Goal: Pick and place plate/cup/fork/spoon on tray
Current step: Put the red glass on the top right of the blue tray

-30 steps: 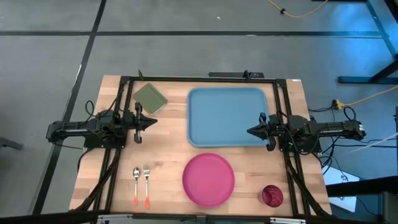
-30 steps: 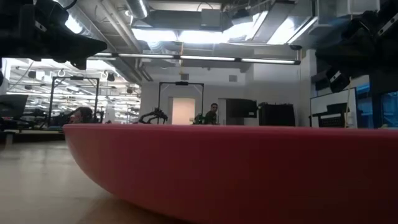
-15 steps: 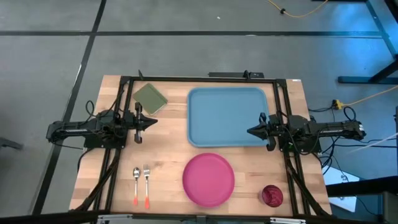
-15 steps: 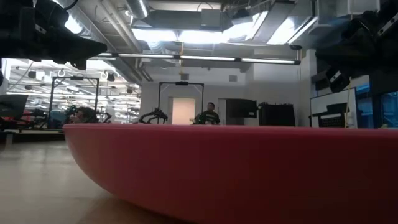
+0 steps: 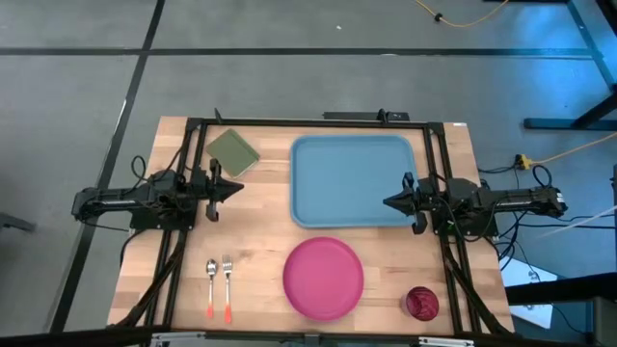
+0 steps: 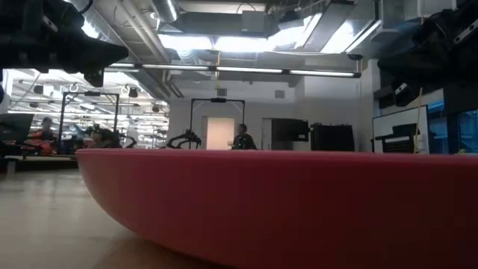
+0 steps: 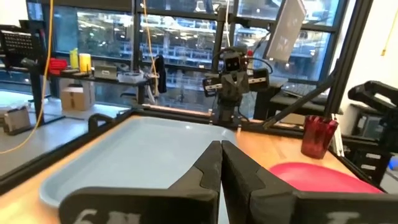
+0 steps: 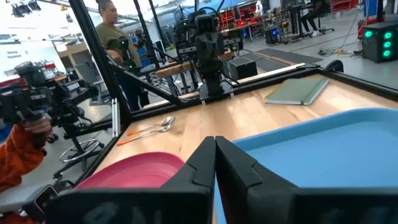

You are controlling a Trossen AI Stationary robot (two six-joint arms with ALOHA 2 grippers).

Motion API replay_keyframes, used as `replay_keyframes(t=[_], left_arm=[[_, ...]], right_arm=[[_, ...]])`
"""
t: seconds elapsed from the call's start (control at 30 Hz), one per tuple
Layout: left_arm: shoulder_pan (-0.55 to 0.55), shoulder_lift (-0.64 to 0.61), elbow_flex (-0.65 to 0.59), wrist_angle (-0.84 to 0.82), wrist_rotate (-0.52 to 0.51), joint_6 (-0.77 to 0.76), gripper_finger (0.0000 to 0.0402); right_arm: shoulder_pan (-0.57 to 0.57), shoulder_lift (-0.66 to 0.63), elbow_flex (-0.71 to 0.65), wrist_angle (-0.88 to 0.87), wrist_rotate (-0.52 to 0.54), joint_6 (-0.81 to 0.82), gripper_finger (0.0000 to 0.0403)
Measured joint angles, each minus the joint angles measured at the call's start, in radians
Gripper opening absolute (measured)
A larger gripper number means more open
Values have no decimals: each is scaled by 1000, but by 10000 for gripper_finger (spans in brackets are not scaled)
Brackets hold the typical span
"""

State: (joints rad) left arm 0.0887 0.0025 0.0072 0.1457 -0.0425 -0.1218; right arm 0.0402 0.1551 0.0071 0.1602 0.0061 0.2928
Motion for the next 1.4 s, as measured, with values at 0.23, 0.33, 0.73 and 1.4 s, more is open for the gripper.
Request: replay_keyframes(t=[0.23, 0.33, 0.73, 1.4], left_arm=[[0, 0, 0, -7, 10, -14, 0], [0, 0, 0, -24, 11, -28, 0], [0, 0, 0, -47, 7, -36, 0], [0, 0, 0, -65, 6, -81, 0]], right_arm=[[0, 0, 0, 76, 1, 53, 16], [0, 0, 0, 195, -1, 119, 16], [106, 170, 423, 295, -443, -44, 16], [248, 990, 1356, -1609, -405, 177, 16]])
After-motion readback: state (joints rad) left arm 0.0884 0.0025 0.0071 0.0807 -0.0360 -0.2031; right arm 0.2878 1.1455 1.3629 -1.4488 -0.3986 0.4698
